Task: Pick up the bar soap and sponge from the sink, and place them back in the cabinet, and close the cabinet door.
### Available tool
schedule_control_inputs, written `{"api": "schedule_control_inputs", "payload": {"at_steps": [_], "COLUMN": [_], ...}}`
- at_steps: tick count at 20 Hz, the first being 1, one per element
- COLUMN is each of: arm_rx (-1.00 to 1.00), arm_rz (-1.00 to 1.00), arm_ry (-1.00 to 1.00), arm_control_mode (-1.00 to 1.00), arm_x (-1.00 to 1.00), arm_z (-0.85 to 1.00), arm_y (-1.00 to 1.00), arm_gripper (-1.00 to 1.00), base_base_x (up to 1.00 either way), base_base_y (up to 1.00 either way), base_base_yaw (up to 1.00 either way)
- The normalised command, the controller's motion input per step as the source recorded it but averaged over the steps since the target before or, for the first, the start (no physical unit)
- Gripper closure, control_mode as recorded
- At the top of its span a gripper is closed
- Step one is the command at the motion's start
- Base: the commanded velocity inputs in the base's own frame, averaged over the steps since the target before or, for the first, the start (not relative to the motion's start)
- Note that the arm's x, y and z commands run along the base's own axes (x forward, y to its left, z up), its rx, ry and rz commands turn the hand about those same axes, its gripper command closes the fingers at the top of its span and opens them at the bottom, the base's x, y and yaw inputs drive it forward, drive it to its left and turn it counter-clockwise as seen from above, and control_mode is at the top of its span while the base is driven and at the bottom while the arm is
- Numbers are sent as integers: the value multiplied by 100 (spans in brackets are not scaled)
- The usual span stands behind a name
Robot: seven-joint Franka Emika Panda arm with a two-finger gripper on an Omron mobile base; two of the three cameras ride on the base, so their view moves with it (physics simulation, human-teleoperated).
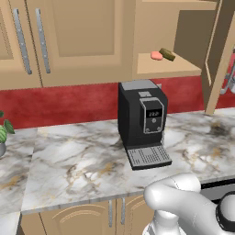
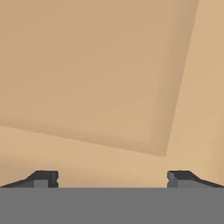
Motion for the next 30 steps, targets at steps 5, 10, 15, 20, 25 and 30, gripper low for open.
{"api": "schedule_control_inputs", "payload": {"at_steps": [5, 10, 15, 20, 25, 30], "arm_rx": [0, 0, 0, 0, 0, 0], "arm_rz": [0, 0, 0, -4, -9, -16], "arm_ry": [-4, 0, 0, 0, 0, 0], "arm_control_mode": [-100, -100, -100, -100, -100, -100], "arm_x": [48, 43, 31, 29, 30, 35], "arm_z": [0, 0, 0, 0, 0, 0], "arm_y": [30, 30, 42, 51, 46, 43], "arm_gripper": [-100, -100, -100, -100, -100, -100], "base_base_x": [0, 0, 0, 0, 0, 0], "base_base_y": [0, 0, 0, 0, 0, 0], "base_base_yaw": [0, 0, 0, 0, 0, 0]}}
